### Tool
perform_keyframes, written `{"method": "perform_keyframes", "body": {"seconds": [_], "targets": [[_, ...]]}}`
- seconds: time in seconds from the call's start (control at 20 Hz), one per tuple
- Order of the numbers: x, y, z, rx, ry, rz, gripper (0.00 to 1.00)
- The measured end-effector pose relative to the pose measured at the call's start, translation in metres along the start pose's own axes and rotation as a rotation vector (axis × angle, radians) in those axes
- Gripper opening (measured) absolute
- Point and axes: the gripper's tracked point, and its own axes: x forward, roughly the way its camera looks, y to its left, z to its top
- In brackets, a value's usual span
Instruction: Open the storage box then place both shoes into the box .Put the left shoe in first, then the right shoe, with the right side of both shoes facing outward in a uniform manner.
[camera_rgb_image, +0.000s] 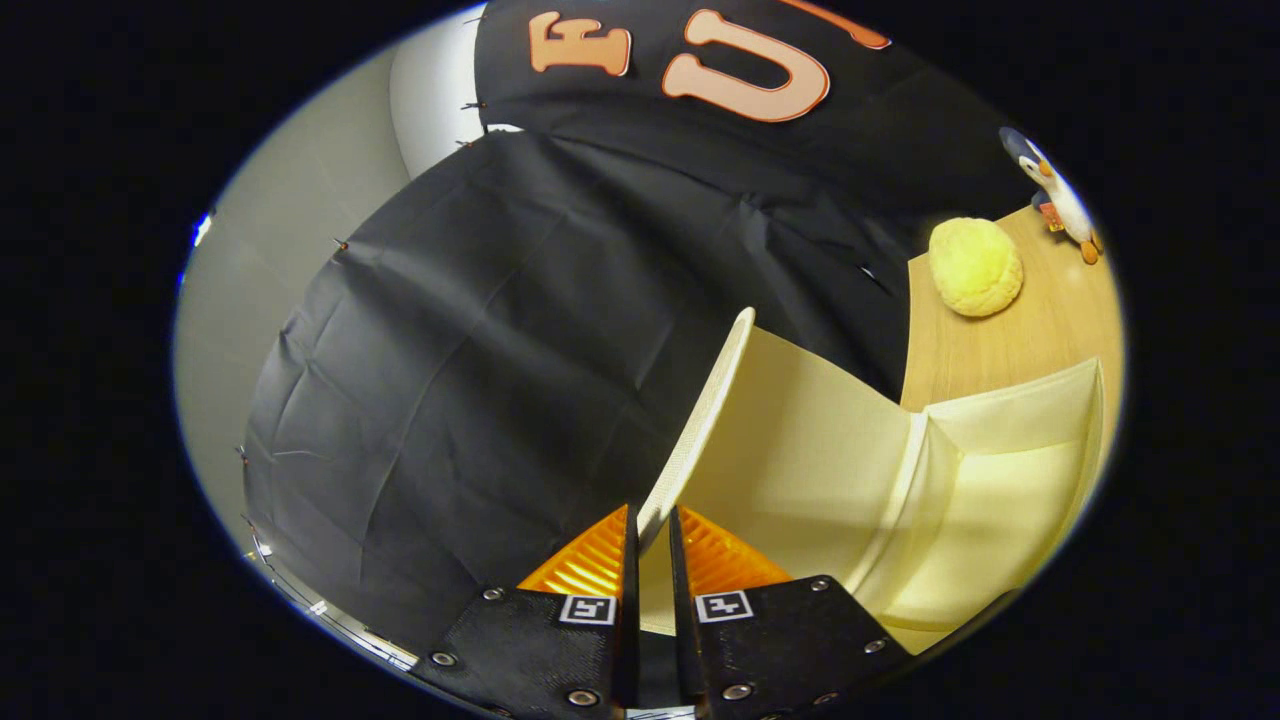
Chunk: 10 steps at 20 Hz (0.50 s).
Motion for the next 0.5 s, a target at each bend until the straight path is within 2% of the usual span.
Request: {"method": "perform_keyframes", "body": {"seconds": [0.1, 0.2, 0.3, 0.35, 0.5], "targets": [[0.011, -0.014, -0.007, -0.037, -0.004, -0.06, 0.3], [0.015, -0.027, -0.005, -0.085, -0.001, -0.128, 0.6], [0.011, -0.04, 0.001, -0.114, -0.015, -0.173, 0.85], [0.004, -0.042, 0.007, -0.122, -0.026, -0.186, 0.92], [-0.027, -0.057, 0.023, -0.14, -0.084, -0.227, 0.96]]}}
